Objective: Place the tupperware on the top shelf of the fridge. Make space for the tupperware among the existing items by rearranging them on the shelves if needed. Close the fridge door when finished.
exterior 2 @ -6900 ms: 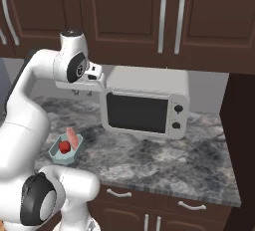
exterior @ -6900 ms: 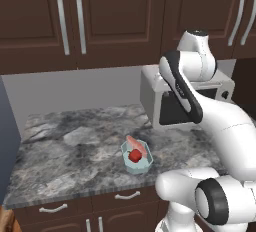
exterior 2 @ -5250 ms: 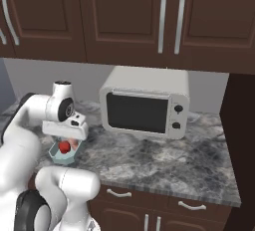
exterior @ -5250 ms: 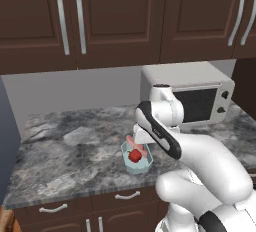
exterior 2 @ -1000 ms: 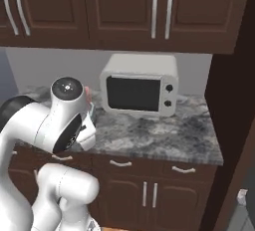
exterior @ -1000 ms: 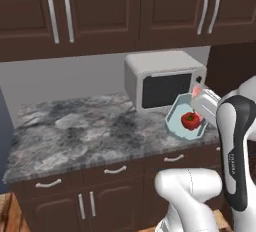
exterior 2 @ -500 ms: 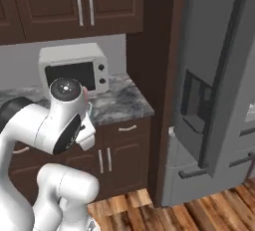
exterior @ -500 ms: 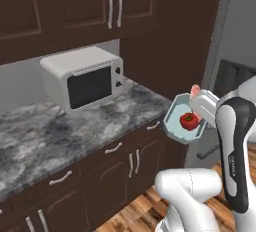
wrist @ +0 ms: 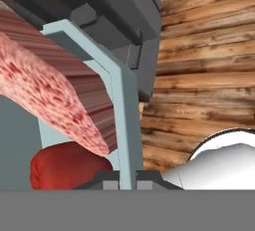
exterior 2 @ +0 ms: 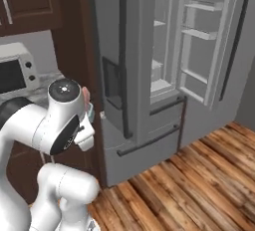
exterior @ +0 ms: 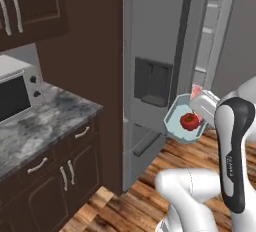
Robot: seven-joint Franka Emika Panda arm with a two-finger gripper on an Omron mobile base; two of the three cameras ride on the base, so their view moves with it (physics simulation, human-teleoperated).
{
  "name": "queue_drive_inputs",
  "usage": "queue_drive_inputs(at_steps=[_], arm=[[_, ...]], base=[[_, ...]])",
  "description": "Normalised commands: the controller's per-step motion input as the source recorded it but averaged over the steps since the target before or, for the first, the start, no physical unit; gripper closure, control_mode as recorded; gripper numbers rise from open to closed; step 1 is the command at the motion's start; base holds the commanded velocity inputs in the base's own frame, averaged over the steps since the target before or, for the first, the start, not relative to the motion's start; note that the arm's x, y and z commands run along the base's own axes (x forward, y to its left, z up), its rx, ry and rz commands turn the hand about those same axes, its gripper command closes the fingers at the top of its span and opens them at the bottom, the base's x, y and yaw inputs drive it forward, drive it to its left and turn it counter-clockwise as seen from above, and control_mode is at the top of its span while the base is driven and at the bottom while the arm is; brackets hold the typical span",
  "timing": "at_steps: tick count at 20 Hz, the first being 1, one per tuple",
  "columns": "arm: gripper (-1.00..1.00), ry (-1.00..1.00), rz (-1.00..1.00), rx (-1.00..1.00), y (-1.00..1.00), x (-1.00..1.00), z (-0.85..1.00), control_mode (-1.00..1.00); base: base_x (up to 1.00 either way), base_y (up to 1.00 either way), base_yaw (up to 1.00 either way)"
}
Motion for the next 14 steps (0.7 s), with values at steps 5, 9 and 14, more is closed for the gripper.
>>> queue_drive_inputs(at_steps=[5, 9, 14], arm=[[1.0, 0.0, 0.0, 0.0, 0.0, 0.0, 0.0, 1.0], [1.0, 0.0, 0.0, 0.0, 0.0, 0.0, 0.0, 1.0], [1.0, 0.0, 0.0, 0.0, 0.0, 0.0, 0.0, 1.0]], base=[[0.0, -1.0, -0.06], [0.08, -1.0, 0.32], [0.19, -0.93, 0.58]])
